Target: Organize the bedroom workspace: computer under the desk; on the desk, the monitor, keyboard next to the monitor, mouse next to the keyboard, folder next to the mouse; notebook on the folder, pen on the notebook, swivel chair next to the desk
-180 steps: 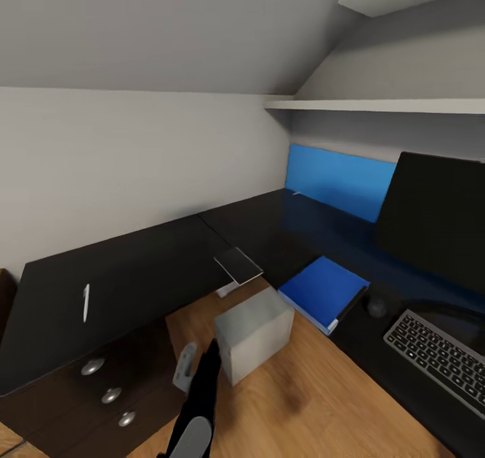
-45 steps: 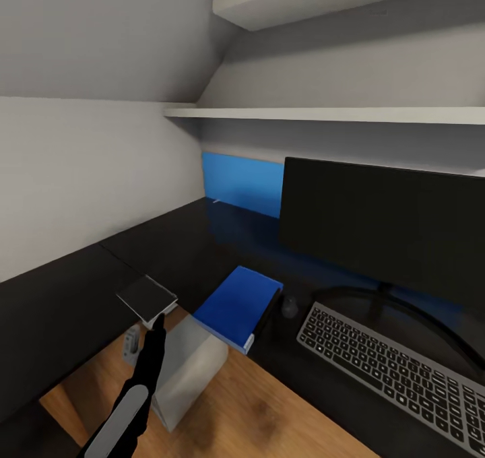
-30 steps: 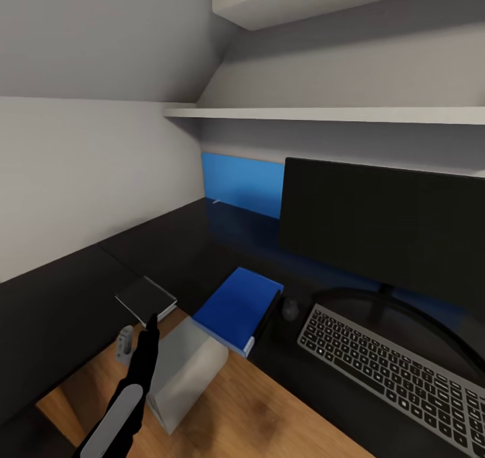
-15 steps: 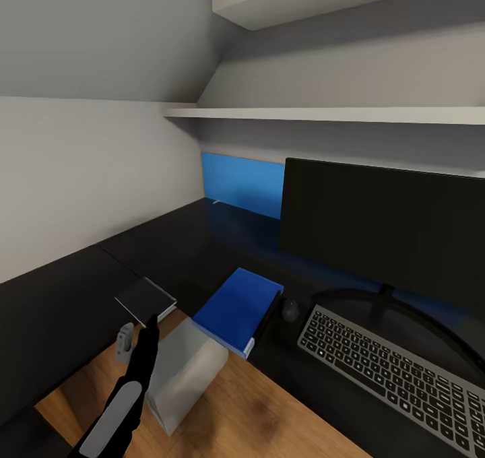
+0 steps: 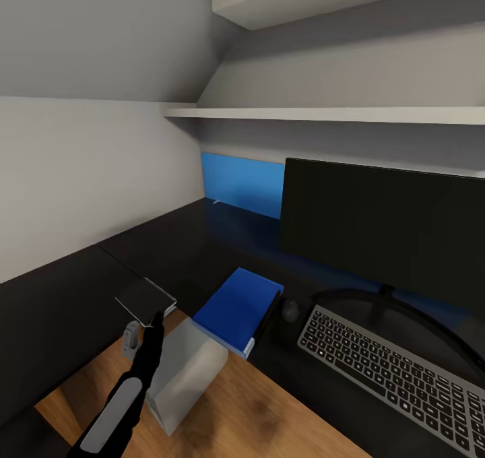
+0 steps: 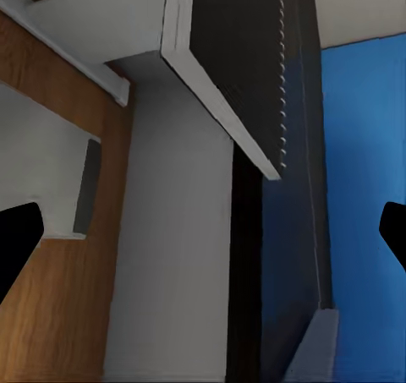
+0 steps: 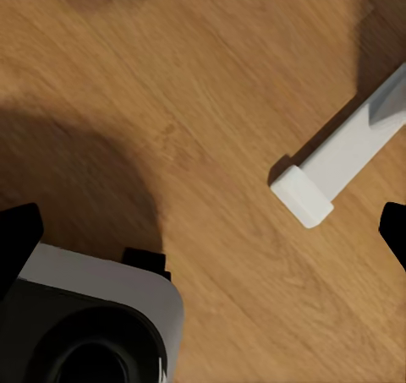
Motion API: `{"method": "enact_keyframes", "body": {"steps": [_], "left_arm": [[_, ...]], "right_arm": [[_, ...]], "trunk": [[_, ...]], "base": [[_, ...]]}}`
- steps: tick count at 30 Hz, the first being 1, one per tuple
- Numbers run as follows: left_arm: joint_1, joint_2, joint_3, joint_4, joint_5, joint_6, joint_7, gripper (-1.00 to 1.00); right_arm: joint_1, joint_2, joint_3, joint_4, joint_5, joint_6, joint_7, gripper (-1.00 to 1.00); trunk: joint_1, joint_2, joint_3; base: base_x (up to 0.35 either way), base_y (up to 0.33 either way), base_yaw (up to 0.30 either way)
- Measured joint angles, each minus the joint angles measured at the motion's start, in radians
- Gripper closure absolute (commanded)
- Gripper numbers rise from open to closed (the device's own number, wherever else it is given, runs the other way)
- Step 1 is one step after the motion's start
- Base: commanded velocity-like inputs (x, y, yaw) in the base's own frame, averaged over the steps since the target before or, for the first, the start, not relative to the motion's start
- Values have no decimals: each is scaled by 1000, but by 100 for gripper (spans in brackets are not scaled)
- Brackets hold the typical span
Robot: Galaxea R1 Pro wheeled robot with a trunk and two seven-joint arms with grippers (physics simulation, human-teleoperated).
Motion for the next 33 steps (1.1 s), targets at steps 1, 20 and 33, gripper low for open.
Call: {"method": "enact_keyframes", "body": {"steps": [1, 20, 33], "left_arm": [[-2, 1, 0, 0, -1, 15, 7, -100], [-102, 4, 4, 108, 1, 83, 32, -100], [-113, 17, 7, 122, 1, 84, 2, -100]], "right_arm": [[0, 0, 0, 0, 0, 0, 0, -100], [0, 8, -7, -2, 5, -6, -1, -100], [0, 8, -7, -2, 5, -7, -1, -100]], "trunk": [[0, 0, 0], [0, 0, 0], [0, 0, 0]], "base": [[0, 0, 0], [0, 0, 0], [0, 0, 0]]}}
